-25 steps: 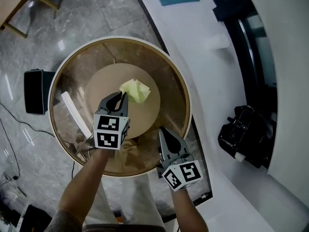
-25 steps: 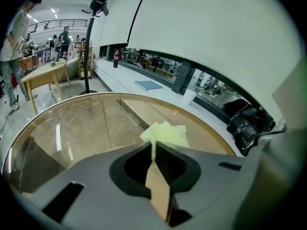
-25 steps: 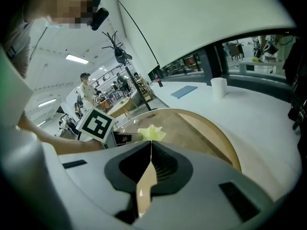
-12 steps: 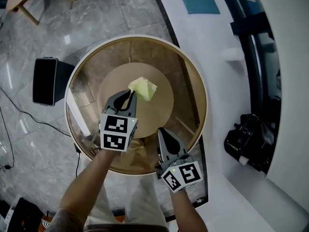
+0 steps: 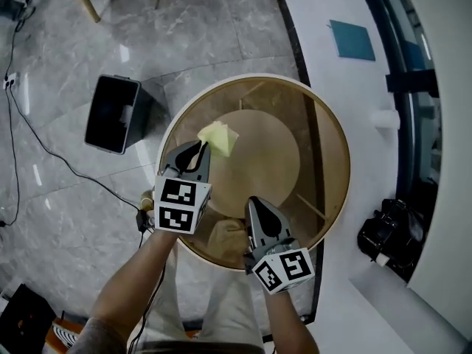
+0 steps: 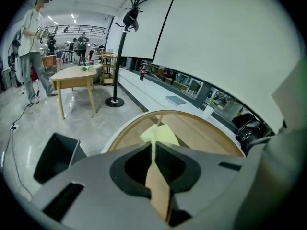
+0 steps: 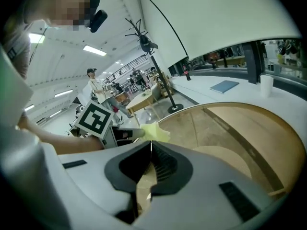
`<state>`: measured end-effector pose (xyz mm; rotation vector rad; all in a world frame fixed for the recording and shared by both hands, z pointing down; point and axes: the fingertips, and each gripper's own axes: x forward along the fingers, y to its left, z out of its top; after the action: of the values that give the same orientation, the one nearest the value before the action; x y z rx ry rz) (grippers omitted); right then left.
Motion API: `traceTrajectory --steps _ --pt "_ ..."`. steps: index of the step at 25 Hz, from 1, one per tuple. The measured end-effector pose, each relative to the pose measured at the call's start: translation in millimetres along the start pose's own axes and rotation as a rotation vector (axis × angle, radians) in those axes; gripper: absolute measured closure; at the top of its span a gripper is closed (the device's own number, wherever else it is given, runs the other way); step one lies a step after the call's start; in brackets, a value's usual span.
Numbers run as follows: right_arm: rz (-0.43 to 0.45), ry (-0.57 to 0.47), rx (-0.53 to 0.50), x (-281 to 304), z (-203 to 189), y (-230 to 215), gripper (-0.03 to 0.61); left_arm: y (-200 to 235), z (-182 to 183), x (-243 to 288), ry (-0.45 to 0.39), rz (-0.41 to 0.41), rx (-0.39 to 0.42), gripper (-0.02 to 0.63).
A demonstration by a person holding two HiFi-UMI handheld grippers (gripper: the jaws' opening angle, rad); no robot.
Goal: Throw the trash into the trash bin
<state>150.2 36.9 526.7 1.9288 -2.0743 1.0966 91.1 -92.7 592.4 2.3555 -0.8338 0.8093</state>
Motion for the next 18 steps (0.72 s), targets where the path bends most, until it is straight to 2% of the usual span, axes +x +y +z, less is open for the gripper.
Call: traceTrajectory --steps 8,18 --pt "0.096 0.029 -0.037 68.9 -8.9 96.6 0.560 120.3 -9.5 -56.8 -0.021 0.093 -0.071 0.575" --pt "0.186 0.091 -0.088 142.7 -31.2 197.6 0.560 243.4 -31.7 -115.5 -0.041 0.181 -0.150 0.575"
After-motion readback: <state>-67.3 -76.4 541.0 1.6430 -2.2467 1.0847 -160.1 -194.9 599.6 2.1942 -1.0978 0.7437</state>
